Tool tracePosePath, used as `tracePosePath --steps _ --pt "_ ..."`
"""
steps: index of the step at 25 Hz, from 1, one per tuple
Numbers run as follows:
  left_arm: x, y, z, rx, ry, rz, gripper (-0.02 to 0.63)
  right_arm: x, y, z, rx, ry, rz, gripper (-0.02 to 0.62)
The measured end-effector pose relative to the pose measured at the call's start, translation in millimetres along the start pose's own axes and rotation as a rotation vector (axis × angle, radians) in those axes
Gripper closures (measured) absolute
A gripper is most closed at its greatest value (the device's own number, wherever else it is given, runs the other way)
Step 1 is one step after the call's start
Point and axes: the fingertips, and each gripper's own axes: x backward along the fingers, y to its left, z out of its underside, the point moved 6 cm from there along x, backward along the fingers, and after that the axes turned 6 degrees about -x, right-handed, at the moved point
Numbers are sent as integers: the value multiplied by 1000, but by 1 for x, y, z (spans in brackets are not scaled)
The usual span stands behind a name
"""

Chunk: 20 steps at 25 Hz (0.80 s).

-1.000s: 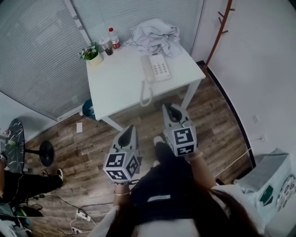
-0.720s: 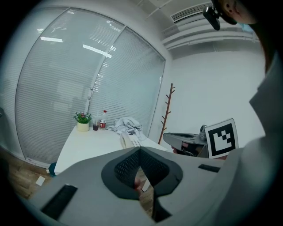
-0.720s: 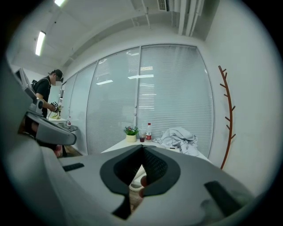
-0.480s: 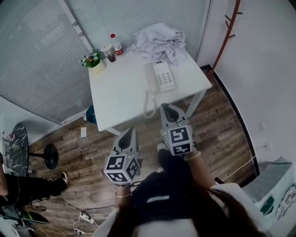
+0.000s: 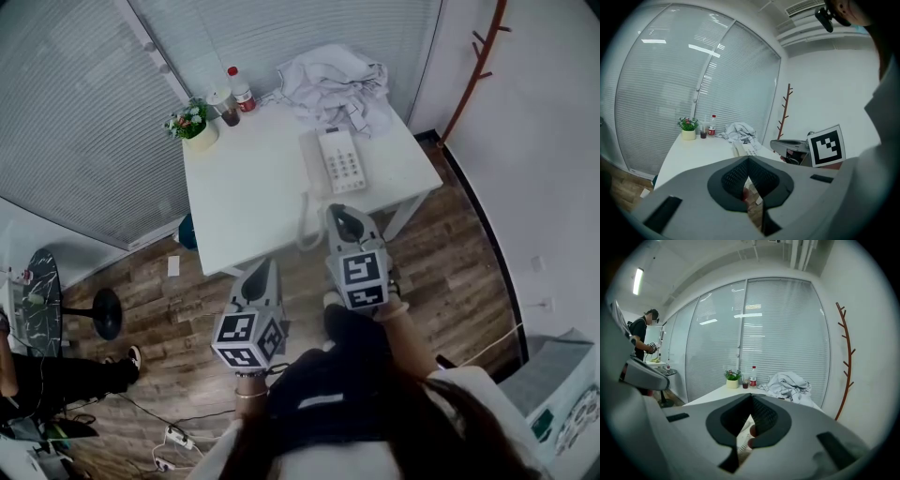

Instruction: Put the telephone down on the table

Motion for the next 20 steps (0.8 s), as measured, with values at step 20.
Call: tracePosePath --steps 20 --pt "-63 28 -17 45 34 -67 606 -86 -42 -4 9 28 -13 594"
